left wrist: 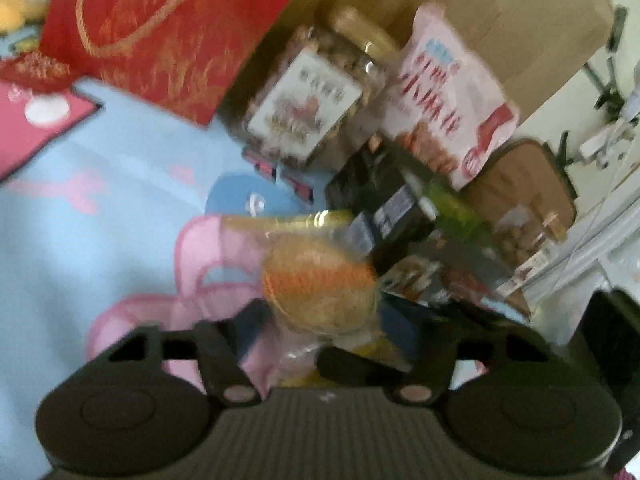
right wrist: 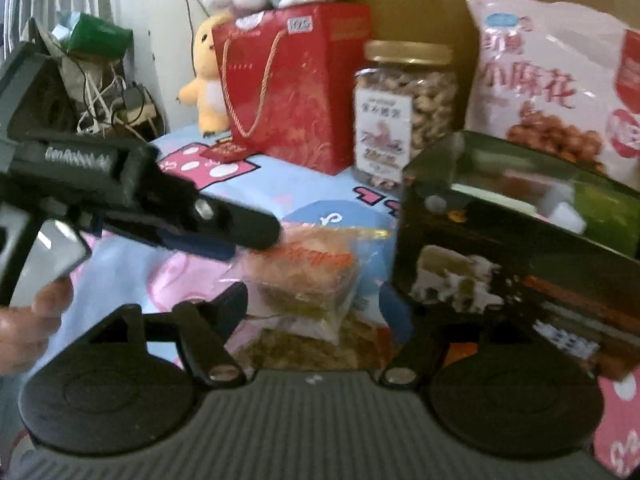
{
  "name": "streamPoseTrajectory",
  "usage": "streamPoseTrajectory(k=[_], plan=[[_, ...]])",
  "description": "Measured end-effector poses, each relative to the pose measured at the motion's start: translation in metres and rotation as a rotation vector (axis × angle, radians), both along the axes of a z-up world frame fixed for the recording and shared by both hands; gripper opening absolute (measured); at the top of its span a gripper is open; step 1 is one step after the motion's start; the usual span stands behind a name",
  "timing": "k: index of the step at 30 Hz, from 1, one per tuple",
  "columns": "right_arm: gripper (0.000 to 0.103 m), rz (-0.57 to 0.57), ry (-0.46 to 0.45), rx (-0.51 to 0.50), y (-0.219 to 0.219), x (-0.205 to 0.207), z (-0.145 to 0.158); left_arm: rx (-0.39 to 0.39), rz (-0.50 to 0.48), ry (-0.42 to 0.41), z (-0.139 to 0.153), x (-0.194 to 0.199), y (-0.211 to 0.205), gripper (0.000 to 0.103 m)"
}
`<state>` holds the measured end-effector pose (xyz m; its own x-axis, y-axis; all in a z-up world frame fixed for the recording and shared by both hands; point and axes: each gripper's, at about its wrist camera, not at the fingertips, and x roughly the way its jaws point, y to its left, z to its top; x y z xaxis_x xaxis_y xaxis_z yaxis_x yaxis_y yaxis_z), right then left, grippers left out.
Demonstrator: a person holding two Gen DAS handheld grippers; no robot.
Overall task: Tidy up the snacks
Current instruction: 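Grasp the round sesame biscuit packet with the left tool, then carry the biscuit packet over the black box with the left tool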
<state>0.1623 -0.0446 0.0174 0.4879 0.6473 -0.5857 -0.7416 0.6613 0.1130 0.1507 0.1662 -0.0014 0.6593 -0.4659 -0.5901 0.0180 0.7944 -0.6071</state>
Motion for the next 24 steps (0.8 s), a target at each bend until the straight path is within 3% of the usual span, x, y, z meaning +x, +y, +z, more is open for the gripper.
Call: streamPoseTrajectory(k=[1,6,12,17,21,24], plan=[[0.062,0.020,0.030,0.004,0.003,0.003,-0.002,-0.002,0.011,-0.016,-0.001,-0.002,0.001,0.057],[0.055,0.003,0.015,0.029,0.008,-0.005,0.001,-0.024,0.023,-0.047,0.012,-0.016,0.010,0.056],[0.055,-0.012,-0.174,0.101,0.000,-0.037,0.037,0.061,-0.002,-0.205,0.070,-0.027,-0.015,0.055],[0.055,-0.120,-0.256,0.139,-0.038,-0.019,0.063,0.128,-0.113,-0.257,0.096,0.025,-0.068,0.057],[0.056,-0.229,-0.204,0.152,-0.069,0.020,0.063,0.154,-0.163,-0.240,0.088,0.073,-0.102,0.057],[0.058,-0.291,-0.179,0.128,-0.079,0.044,0.052,0.225,-0.133,-0.225,0.078,0.094,-0.118,0.060]])
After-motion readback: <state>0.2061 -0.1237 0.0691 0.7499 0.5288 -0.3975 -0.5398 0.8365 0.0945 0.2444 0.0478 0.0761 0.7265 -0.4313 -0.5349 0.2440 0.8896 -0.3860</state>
